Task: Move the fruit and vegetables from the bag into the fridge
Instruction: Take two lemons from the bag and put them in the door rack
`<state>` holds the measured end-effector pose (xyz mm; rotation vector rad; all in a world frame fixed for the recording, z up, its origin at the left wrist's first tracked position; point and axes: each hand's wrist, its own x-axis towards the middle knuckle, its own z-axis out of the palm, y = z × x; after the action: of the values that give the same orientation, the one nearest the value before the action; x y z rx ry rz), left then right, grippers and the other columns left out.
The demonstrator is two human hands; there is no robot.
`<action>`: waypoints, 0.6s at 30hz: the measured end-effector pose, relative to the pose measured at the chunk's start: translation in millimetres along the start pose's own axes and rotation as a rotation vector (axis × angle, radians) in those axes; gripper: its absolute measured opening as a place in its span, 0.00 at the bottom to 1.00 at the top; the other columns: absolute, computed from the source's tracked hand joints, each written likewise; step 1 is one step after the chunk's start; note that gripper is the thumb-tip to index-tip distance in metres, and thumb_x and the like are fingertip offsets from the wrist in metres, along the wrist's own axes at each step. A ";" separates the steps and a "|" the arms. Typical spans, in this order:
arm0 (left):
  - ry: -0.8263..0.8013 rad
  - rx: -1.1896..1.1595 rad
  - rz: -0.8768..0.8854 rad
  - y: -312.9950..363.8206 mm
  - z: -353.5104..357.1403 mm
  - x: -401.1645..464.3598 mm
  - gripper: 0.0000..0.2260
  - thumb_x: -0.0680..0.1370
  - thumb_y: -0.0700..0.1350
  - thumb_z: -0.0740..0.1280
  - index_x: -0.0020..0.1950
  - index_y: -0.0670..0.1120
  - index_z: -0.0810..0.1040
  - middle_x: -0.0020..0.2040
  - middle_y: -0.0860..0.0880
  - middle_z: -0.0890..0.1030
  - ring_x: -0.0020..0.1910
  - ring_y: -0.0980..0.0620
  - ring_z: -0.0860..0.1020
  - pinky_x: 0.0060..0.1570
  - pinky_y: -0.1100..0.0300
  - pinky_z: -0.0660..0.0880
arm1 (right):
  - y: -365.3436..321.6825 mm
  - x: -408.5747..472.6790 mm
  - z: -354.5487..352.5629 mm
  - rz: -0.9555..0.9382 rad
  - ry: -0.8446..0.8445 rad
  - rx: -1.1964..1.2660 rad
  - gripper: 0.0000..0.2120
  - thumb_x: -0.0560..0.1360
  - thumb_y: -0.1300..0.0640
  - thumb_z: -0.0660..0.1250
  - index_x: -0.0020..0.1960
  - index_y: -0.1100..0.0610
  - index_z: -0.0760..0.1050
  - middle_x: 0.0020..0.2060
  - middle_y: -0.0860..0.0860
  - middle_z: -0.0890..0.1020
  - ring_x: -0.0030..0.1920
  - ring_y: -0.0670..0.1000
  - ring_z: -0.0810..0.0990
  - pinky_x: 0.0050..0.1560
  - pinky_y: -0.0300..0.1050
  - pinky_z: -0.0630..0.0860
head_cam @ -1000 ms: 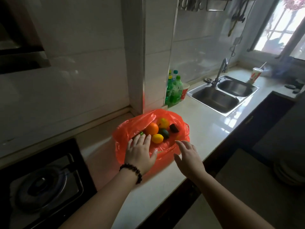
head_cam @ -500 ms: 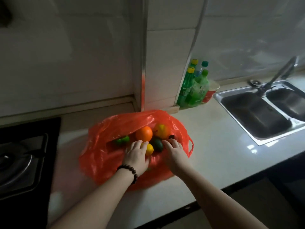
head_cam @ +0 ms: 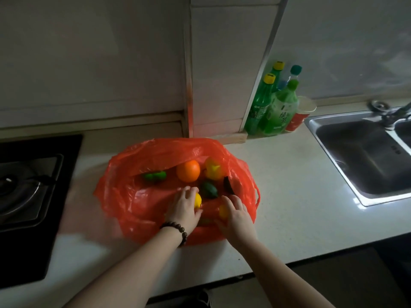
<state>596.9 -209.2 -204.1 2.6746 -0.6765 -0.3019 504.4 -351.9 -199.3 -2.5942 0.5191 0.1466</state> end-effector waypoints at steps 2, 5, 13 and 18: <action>0.020 0.000 -0.001 2.3 0.8 -1.6 0.19 0.75 0.51 0.67 0.63 0.51 0.67 0.62 0.50 0.71 0.59 0.46 0.70 0.54 0.52 0.72 | 2.6 -2.6 2.4 0.002 0.007 -0.001 0.29 0.74 0.50 0.65 0.73 0.50 0.61 0.68 0.51 0.69 0.65 0.55 0.69 0.64 0.50 0.71; 0.036 -0.005 -0.012 3.0 0.9 -4.3 0.17 0.75 0.51 0.66 0.62 0.51 0.67 0.60 0.50 0.71 0.56 0.46 0.72 0.51 0.53 0.73 | 3.7 -4.2 0.9 -0.009 0.027 0.022 0.25 0.75 0.53 0.63 0.71 0.51 0.64 0.64 0.51 0.73 0.62 0.55 0.71 0.62 0.49 0.71; 0.157 -0.043 -0.023 11.2 -16.3 -20.7 0.19 0.72 0.49 0.69 0.60 0.53 0.69 0.57 0.49 0.73 0.52 0.45 0.75 0.47 0.52 0.75 | -10.8 1.1 -22.5 -0.086 0.102 0.142 0.25 0.74 0.54 0.65 0.70 0.52 0.65 0.64 0.50 0.72 0.63 0.54 0.71 0.57 0.48 0.73; 0.279 -0.091 -0.029 11.8 -40.8 -31.9 0.21 0.69 0.47 0.73 0.60 0.52 0.72 0.55 0.48 0.74 0.50 0.44 0.76 0.47 0.49 0.76 | -28.2 2.7 -38.6 -0.164 0.178 0.161 0.25 0.72 0.55 0.68 0.68 0.53 0.68 0.61 0.52 0.74 0.60 0.55 0.72 0.55 0.48 0.74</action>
<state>576.4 -191.1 -158.6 2.5727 -0.5245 0.0337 518.2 -348.6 -153.6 -2.4909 0.3609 -0.1757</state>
